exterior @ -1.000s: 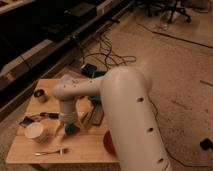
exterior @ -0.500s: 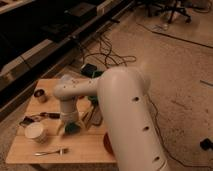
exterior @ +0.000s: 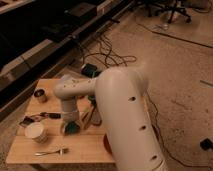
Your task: Wipe purple bowl with sponge
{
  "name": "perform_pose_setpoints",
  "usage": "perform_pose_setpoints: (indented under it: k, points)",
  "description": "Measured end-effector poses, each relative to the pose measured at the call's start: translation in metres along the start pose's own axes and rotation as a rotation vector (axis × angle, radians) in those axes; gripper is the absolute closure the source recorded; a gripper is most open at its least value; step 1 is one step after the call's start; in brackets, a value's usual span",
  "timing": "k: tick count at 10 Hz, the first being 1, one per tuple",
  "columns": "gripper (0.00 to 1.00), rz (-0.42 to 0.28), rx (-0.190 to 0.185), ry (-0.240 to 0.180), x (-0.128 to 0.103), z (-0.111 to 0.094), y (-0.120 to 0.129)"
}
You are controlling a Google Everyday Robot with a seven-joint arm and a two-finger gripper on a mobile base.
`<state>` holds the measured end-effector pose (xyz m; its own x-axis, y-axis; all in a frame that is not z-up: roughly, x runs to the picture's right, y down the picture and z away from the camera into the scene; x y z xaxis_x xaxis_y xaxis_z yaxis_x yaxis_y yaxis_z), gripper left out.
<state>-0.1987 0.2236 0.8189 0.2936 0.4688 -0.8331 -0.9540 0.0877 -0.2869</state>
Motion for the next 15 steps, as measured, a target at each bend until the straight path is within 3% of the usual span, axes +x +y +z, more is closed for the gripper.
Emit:
perform_pose_setpoints:
  k: [2, 4, 5, 8, 10, 13, 14, 15]
  points:
    - [0.65, -0.008, -0.022, 0.007, -0.001, 0.001, 0.001]
    - [0.91, -0.04, -0.047, 0.006, 0.003, -0.004, 0.008]
    - [0.97, -0.054, -0.052, 0.004, 0.005, -0.007, 0.01]
    - [1.0, -0.095, -0.048, -0.043, 0.017, -0.041, 0.009]
    - [1.0, -0.125, -0.046, -0.104, 0.027, -0.086, -0.001]
    - [1.0, -0.118, -0.041, -0.148, 0.038, -0.132, -0.049]
    - [1.0, -0.091, -0.035, -0.142, 0.045, -0.139, -0.073]
    - [1.0, -0.091, -0.036, -0.142, 0.045, -0.139, -0.073]
